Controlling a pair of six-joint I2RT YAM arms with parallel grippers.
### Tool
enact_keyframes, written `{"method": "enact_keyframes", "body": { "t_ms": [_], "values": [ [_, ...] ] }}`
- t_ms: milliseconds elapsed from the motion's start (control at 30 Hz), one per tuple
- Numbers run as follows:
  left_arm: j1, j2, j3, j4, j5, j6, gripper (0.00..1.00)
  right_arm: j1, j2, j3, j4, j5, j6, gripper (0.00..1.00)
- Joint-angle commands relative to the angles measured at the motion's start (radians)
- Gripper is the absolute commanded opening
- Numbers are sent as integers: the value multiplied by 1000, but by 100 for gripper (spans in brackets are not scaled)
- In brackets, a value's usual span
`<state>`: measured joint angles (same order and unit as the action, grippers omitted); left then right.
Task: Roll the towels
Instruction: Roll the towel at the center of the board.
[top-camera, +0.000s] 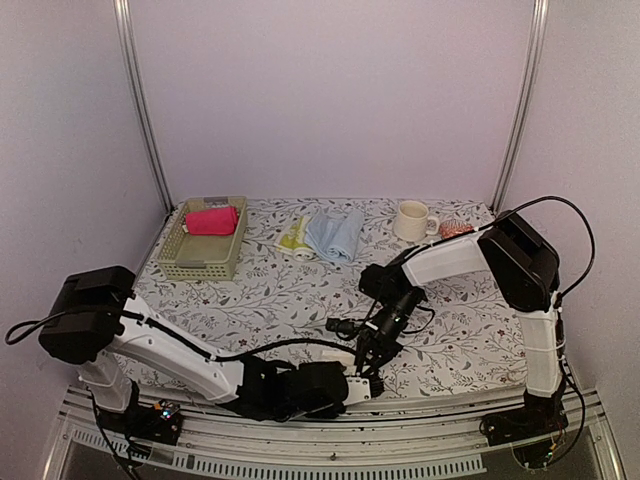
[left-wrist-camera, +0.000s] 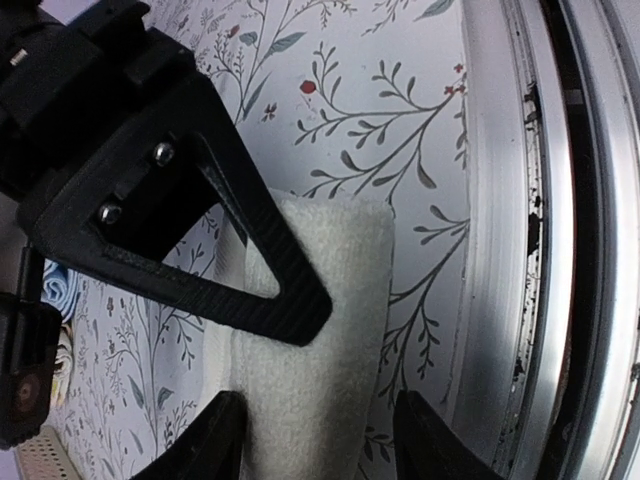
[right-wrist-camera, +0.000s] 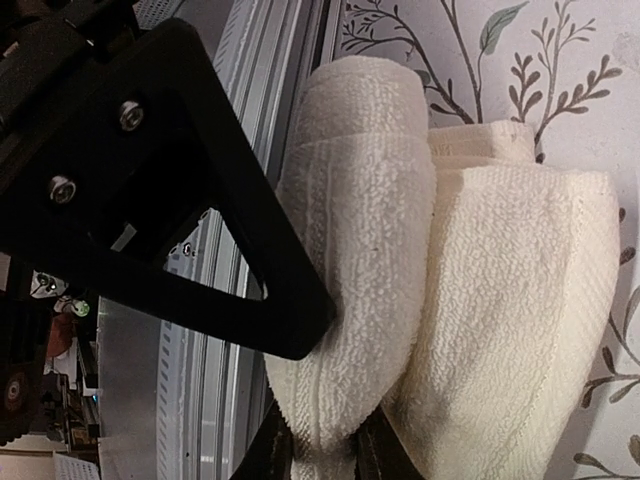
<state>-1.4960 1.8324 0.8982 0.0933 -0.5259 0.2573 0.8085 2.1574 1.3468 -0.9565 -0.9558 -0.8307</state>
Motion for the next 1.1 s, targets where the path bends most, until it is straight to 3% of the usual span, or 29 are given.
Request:
{"method": "enact_keyframes", "body": {
  "t_ms": [0, 167, 300, 467, 600, 833, 1067],
  "values": [
    [7, 27, 21, 27, -44, 93, 53, 12, 74, -63, -6, 209, -8, 13],
    [19, 57, 45, 34, -9, 108, 43, 13, 63, -47, -1, 211, -4, 17],
    [30, 78, 52, 32, 1, 105, 31, 12, 27, -39, -2, 222, 20, 35],
    [34, 71, 49, 6, 33, 90, 20, -9, -90, -30, -87, 162, -2, 45],
    [36, 68, 50, 0, 50, 83, 17, -43, -166, -41, -96, 135, 8, 45],
    [36, 75, 64, -12, 52, 85, 16, -70, -146, -92, -40, 151, 63, 45],
    [36, 46, 62, -11, 63, 77, 15, -69, -87, -107, 22, 278, 153, 29]
  ]
}}
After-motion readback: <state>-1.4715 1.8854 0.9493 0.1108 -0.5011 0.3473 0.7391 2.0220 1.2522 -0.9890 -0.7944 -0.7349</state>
